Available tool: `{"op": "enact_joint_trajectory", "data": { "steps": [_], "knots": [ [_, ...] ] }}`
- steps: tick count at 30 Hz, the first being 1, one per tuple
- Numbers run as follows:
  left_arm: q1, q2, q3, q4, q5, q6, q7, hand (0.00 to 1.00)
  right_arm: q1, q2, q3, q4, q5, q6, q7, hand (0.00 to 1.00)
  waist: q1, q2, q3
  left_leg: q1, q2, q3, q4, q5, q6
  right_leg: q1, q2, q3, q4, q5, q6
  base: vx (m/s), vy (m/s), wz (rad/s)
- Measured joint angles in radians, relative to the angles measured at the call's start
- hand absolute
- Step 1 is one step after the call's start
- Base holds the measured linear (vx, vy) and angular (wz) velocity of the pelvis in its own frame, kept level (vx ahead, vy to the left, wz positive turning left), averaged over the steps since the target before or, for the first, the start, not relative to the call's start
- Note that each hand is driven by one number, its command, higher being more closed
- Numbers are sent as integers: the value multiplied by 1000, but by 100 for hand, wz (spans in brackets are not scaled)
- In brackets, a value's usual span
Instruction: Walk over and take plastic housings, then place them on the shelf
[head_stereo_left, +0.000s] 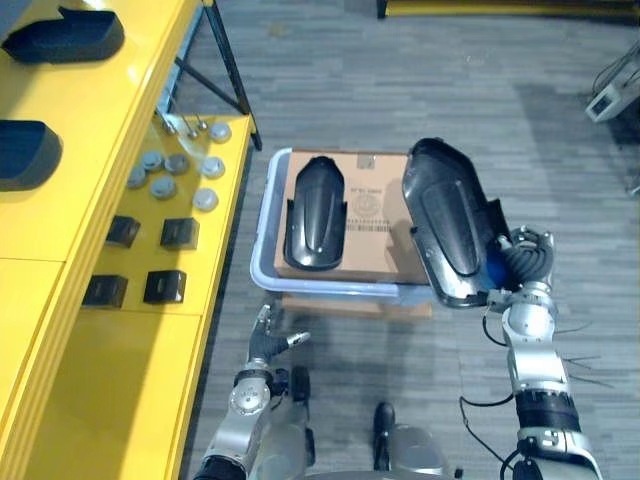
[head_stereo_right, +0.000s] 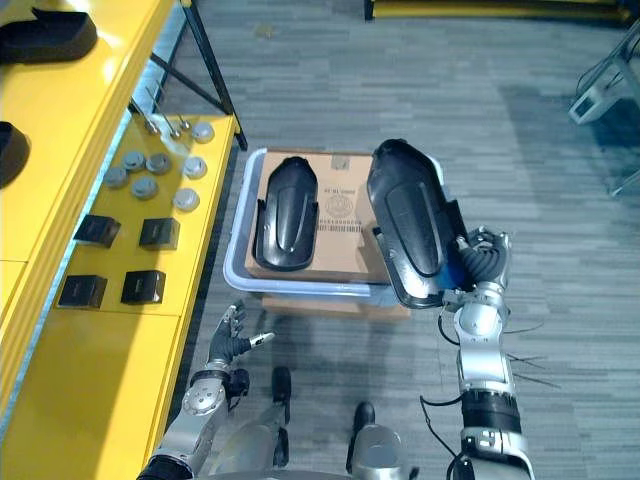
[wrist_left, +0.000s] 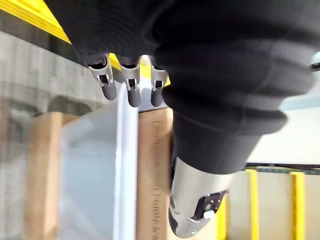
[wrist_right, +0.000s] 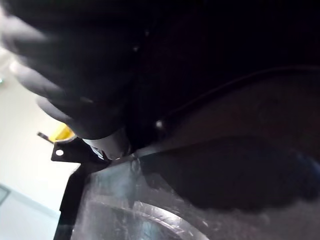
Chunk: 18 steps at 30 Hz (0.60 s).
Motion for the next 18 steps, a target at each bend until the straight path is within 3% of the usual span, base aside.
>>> {"op": "enact_joint_trajectory", "data": {
  "steps": [7,13,18],
  "knots": [
    [-9,-27,-75,-255,-20,-24,52,0,27,57,163,-169,-108,-31,-19,100,2,6,-64,26,-11,-1,2,1,1,28,-9,-6,1,-5,8,-1,5,3],
    [-74,-64,-216,-291,-61,-32,79,0,31,87,310,-184,-151,-33,-17,100,3,11,-79,38,-10,1,-1,0,0,36,-5,-4,0,-5,7,-55,-1,0],
    [-117,-82,-242,-291,-57,-28,152,0,31,134,392,-184,-157,-32,-37,100,3,13,-117,42,-9,12,-1,2,2,37,-4,9,1,1,3,-2,-6,-8]
  ]
}}
